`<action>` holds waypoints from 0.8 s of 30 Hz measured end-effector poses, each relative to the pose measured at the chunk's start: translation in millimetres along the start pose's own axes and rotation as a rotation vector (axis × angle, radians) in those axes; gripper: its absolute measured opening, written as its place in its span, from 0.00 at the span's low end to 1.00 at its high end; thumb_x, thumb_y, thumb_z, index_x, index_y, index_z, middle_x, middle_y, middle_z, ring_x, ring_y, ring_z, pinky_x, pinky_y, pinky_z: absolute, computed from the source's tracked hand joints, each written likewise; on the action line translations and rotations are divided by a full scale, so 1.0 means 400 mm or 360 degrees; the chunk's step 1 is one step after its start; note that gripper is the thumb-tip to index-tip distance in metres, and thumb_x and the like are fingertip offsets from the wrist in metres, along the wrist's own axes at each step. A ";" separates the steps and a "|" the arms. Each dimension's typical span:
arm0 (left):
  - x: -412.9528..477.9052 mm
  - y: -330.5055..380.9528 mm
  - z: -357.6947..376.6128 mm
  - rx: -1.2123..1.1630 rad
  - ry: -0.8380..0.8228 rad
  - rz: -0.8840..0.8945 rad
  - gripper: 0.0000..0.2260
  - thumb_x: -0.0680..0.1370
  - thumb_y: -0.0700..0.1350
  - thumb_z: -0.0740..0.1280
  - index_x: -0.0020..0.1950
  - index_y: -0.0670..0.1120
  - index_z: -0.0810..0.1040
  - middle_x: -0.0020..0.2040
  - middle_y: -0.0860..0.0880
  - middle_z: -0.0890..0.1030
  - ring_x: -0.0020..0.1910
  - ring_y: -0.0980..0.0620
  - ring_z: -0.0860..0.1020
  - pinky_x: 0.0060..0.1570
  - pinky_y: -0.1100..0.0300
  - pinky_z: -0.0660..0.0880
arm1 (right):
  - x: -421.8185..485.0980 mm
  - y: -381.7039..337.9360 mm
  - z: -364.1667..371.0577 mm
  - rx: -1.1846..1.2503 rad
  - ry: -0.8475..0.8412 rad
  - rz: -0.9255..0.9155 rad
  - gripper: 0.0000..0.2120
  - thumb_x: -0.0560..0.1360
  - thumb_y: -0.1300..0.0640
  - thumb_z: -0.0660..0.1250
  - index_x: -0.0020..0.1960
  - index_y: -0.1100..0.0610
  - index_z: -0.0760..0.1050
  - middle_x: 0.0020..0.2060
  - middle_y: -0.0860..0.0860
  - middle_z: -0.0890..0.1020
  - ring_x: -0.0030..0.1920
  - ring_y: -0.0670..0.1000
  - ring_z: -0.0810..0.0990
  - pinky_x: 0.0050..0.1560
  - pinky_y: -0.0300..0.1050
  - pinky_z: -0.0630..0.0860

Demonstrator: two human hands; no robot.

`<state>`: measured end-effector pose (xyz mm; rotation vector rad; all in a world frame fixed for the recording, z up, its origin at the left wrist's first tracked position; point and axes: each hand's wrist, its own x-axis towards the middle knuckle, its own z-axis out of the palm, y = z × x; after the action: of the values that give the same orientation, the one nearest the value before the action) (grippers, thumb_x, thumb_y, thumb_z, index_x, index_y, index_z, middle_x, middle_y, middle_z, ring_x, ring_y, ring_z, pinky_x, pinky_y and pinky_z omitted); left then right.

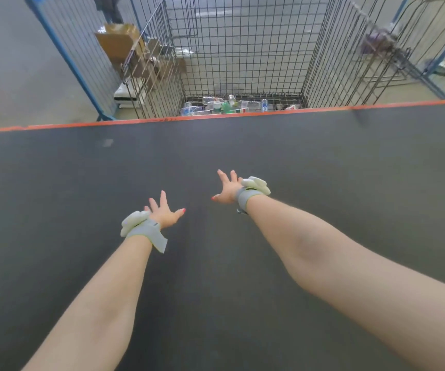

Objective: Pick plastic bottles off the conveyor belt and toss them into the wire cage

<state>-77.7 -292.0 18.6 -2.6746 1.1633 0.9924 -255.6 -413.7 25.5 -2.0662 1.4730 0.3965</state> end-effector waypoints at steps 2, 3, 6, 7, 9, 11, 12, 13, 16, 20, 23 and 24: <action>-0.056 -0.055 0.046 0.0082 -0.0031 0.0028 0.41 0.77 0.65 0.59 0.78 0.55 0.35 0.79 0.44 0.38 0.77 0.39 0.41 0.75 0.43 0.44 | -0.058 -0.001 0.050 0.0020 -0.0043 -0.0027 0.43 0.75 0.38 0.63 0.77 0.40 0.36 0.78 0.49 0.38 0.77 0.62 0.49 0.69 0.54 0.65; -0.078 -0.080 0.068 0.0139 -0.0026 0.0057 0.41 0.77 0.64 0.60 0.78 0.54 0.36 0.79 0.45 0.38 0.77 0.39 0.40 0.75 0.43 0.45 | -0.083 -0.002 0.078 0.0029 -0.0063 -0.0037 0.43 0.75 0.38 0.63 0.77 0.39 0.36 0.78 0.49 0.38 0.78 0.61 0.47 0.70 0.55 0.62; -0.130 -0.160 0.137 0.0347 0.0016 0.0131 0.41 0.77 0.62 0.62 0.79 0.53 0.39 0.79 0.46 0.38 0.78 0.43 0.38 0.74 0.39 0.48 | -0.155 0.007 0.185 0.0053 -0.0137 -0.0041 0.44 0.73 0.32 0.61 0.77 0.39 0.36 0.78 0.48 0.38 0.78 0.58 0.41 0.74 0.57 0.52; -0.145 -0.186 0.156 0.0400 0.0053 0.0122 0.41 0.77 0.63 0.61 0.79 0.54 0.39 0.79 0.47 0.37 0.78 0.44 0.38 0.73 0.36 0.49 | -0.177 0.017 0.221 0.0053 -0.0167 -0.0032 0.45 0.72 0.31 0.61 0.77 0.40 0.36 0.78 0.49 0.38 0.78 0.57 0.39 0.74 0.58 0.49; -0.179 -0.232 0.194 0.0446 0.0100 0.0090 0.41 0.76 0.66 0.60 0.78 0.55 0.38 0.78 0.48 0.35 0.77 0.46 0.37 0.70 0.33 0.49 | -0.221 0.041 0.292 0.0048 -0.0260 0.0028 0.51 0.68 0.26 0.62 0.77 0.40 0.34 0.78 0.49 0.36 0.78 0.58 0.37 0.75 0.61 0.47; -0.209 -0.264 0.239 0.0428 0.0098 0.0050 0.44 0.75 0.68 0.60 0.78 0.55 0.35 0.77 0.46 0.33 0.77 0.46 0.35 0.70 0.32 0.48 | -0.270 0.076 0.353 -0.0027 -0.0327 0.0148 0.59 0.60 0.22 0.64 0.76 0.39 0.31 0.77 0.49 0.34 0.77 0.59 0.36 0.73 0.67 0.50; -0.226 -0.279 0.267 0.0405 0.0023 0.0026 0.45 0.74 0.69 0.60 0.78 0.54 0.35 0.77 0.44 0.32 0.77 0.45 0.35 0.71 0.34 0.48 | -0.294 0.098 0.384 -0.0065 -0.0360 0.0218 0.62 0.57 0.22 0.66 0.75 0.38 0.30 0.77 0.49 0.32 0.77 0.60 0.35 0.72 0.69 0.51; -0.242 -0.289 0.289 0.0370 -0.0093 0.0023 0.45 0.74 0.68 0.61 0.78 0.53 0.36 0.77 0.43 0.33 0.77 0.44 0.36 0.73 0.37 0.47 | -0.314 0.117 0.405 -0.0101 -0.0374 0.0272 0.65 0.54 0.23 0.69 0.75 0.39 0.30 0.76 0.50 0.31 0.77 0.60 0.35 0.71 0.71 0.53; -0.279 -0.286 0.334 0.0183 -0.0288 0.0163 0.43 0.76 0.62 0.64 0.80 0.50 0.43 0.79 0.42 0.40 0.78 0.42 0.42 0.76 0.47 0.46 | -0.354 0.188 0.418 -0.0228 -0.0328 0.0383 0.68 0.54 0.28 0.75 0.76 0.40 0.31 0.76 0.52 0.31 0.77 0.61 0.36 0.68 0.72 0.57; -0.316 -0.255 0.302 -0.0376 -0.0107 0.0364 0.37 0.77 0.49 0.69 0.79 0.44 0.52 0.76 0.41 0.60 0.75 0.43 0.61 0.73 0.49 0.59 | -0.379 0.223 0.355 -0.0123 -0.0275 0.0519 0.66 0.55 0.32 0.77 0.78 0.41 0.36 0.77 0.52 0.35 0.78 0.60 0.46 0.70 0.64 0.63; -0.339 -0.251 0.264 -0.0203 0.0030 0.0377 0.35 0.77 0.50 0.69 0.78 0.46 0.54 0.74 0.42 0.63 0.73 0.44 0.62 0.70 0.47 0.63 | -0.389 0.174 0.350 -0.0130 -0.0143 0.0303 0.60 0.62 0.36 0.76 0.78 0.42 0.38 0.77 0.53 0.34 0.78 0.59 0.41 0.72 0.60 0.59; -0.346 -0.254 0.252 -0.0098 0.0065 0.0356 0.36 0.77 0.51 0.69 0.78 0.46 0.53 0.75 0.43 0.61 0.74 0.44 0.60 0.70 0.45 0.63 | -0.393 0.152 0.353 -0.0117 -0.0127 0.0257 0.59 0.62 0.37 0.76 0.78 0.42 0.38 0.77 0.53 0.34 0.78 0.59 0.40 0.72 0.60 0.58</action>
<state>-133.5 -101.8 0.1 -2.6669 1.4912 1.0227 -355.7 -222.8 -18.7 -1.9693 1.6038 0.5979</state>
